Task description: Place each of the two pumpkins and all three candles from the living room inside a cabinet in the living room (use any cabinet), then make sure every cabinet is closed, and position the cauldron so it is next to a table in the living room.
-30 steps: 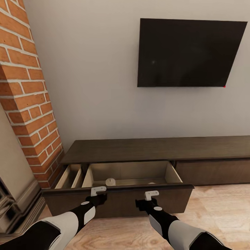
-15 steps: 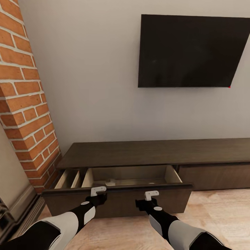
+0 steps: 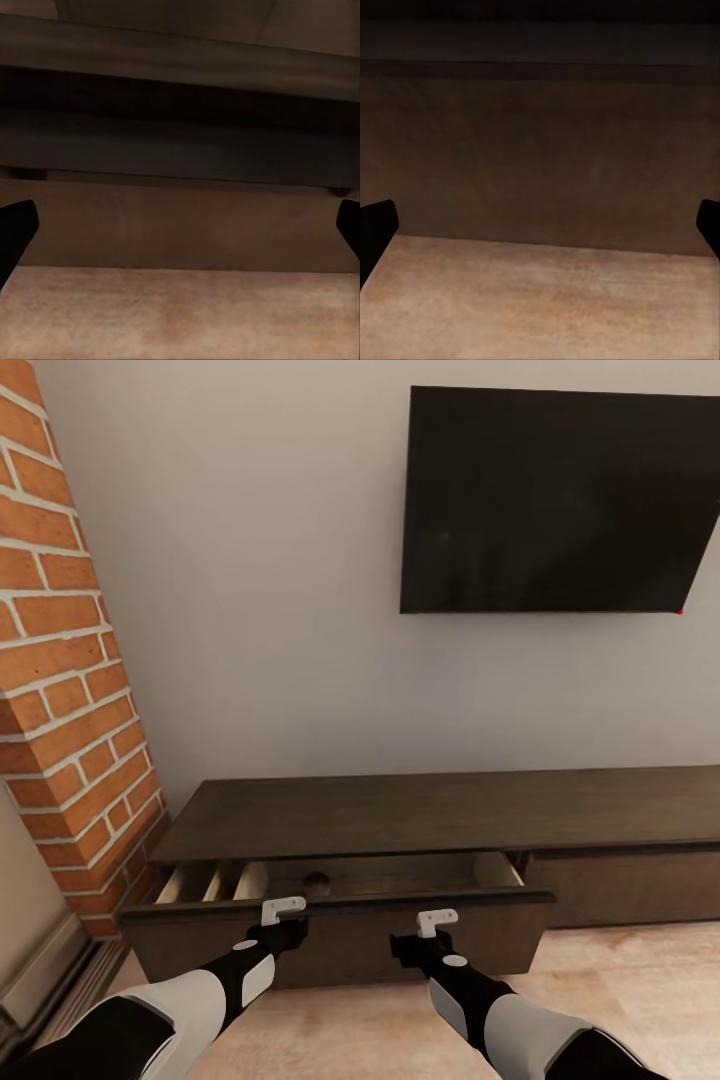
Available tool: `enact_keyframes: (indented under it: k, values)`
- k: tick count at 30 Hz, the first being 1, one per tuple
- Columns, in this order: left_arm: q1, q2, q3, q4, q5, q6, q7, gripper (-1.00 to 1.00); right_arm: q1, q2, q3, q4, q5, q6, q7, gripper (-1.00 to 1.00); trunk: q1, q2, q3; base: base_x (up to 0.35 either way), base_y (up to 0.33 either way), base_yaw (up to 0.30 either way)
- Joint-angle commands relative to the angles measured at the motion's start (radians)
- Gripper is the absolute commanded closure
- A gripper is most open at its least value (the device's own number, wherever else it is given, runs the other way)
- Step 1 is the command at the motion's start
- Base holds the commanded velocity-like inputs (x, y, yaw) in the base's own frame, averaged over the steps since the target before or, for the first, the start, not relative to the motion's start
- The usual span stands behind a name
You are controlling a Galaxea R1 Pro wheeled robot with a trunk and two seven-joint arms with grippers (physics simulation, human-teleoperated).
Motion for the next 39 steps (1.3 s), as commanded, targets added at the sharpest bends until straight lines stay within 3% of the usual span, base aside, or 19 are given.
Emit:
enact_keyframes:
  k: [1,21,39]
  values:
    - [-0.001,-0.001,-0.007,0.003,0.007,-0.006,0.001,-1.0,-0.001,0.0,0.009,0.001,-0.008,-0.003,-0.004,-1.0,0.0,0.0,-0.001,0.16,0.0,0.0]
    - [-0.001,-0.001,-0.007,0.003,0.007,-0.006,0.001,-1.0,0.0,0.0,0.009,0.001,-0.008,-0.003,-0.004,-1.0,0.0,0.0,-0.001,0.16,0.0,0.0]
    - [-0.001,-0.001,-0.007,0.003,0.006,-0.006,0.001,-1.0,-0.001,0.0,0.009,0.001,-0.008,-0.003,-0.004,-1.0,0.0,0.0,-0.001,0.05,0.0,0.0]
